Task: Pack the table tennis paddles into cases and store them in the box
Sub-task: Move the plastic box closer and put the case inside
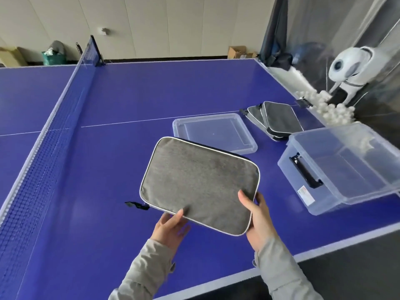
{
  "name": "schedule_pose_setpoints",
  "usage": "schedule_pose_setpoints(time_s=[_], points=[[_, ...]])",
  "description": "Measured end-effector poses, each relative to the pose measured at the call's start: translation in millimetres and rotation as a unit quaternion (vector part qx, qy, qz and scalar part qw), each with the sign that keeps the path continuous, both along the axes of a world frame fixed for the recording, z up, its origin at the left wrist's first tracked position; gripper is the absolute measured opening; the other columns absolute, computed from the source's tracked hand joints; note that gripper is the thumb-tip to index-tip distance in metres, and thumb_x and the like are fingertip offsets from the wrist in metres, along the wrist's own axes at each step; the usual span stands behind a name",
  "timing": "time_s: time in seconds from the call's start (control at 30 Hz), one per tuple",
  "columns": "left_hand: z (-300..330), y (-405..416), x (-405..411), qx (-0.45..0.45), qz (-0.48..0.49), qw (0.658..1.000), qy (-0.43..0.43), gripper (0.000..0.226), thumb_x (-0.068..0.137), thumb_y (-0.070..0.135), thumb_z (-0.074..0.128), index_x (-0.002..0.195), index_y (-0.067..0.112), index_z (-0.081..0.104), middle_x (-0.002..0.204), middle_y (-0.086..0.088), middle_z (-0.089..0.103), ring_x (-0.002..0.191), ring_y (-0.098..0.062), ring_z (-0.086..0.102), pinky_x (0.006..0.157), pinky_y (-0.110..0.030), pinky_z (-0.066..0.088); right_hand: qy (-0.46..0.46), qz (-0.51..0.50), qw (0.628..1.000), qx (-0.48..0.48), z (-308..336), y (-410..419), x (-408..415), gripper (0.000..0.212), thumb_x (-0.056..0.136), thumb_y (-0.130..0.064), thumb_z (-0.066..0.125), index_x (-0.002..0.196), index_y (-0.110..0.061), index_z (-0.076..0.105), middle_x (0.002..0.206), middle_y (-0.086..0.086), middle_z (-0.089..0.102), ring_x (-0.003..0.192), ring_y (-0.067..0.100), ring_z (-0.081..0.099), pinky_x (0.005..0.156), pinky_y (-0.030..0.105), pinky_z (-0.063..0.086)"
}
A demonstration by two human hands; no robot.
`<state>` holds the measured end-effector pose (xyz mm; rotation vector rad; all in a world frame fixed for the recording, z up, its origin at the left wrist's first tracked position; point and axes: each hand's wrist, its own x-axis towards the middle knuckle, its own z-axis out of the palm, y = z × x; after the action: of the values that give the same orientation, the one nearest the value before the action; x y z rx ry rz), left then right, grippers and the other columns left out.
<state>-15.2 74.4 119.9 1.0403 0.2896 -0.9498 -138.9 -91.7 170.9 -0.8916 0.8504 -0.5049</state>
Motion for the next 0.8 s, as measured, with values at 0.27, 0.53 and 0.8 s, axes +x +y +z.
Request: schedule_pose_setpoints(time_s=[0.27,0.53,0.8], points=[[19,-47,-19,0.032,-0.042,0.985,-0.167,0.029,0.096,0.023,0.045,0.125,0.025,0.046,0.101,0.001,0.069,0.081,-0.025,0.069,0.078,-0.042,0.046,0.022,0.014,0.999,-0.032,26,-118,-125,0.056,0.058,-0.04,0.081,0.11,-0.026,0.065,0.107,0.0,0.072,0.092,0.02,0.071,0.066,0.037,0.057],[71,-166,-92,0.081,-0.165,0.939,-0.292,0.085,0.034,0.038,0.084,0.113,0.03,0.055,0.094,-0.009,0.073,0.085,-0.03,0.069,0.076,-0.043,0.056,0.06,0.05,0.993,-0.089,57,-204,-213,0.042,0.062,-0.045,0.077,0.101,-0.032,0.068,0.101,-0.007,0.073,0.09,0.014,0.071,0.064,0.03,0.057],[80,-252,-129,0.093,-0.134,0.936,-0.313,0.094,0.031,0.043,0.086,0.118,0.027,0.055,0.104,-0.009,0.071,0.101,-0.032,0.064,0.09,-0.048,0.051,0.111,0.033,0.974,-0.196,74,-295,-246,0.044,0.069,-0.041,0.075,0.11,-0.027,0.065,0.107,-0.005,0.071,0.098,0.012,0.067,0.083,0.034,0.053]])
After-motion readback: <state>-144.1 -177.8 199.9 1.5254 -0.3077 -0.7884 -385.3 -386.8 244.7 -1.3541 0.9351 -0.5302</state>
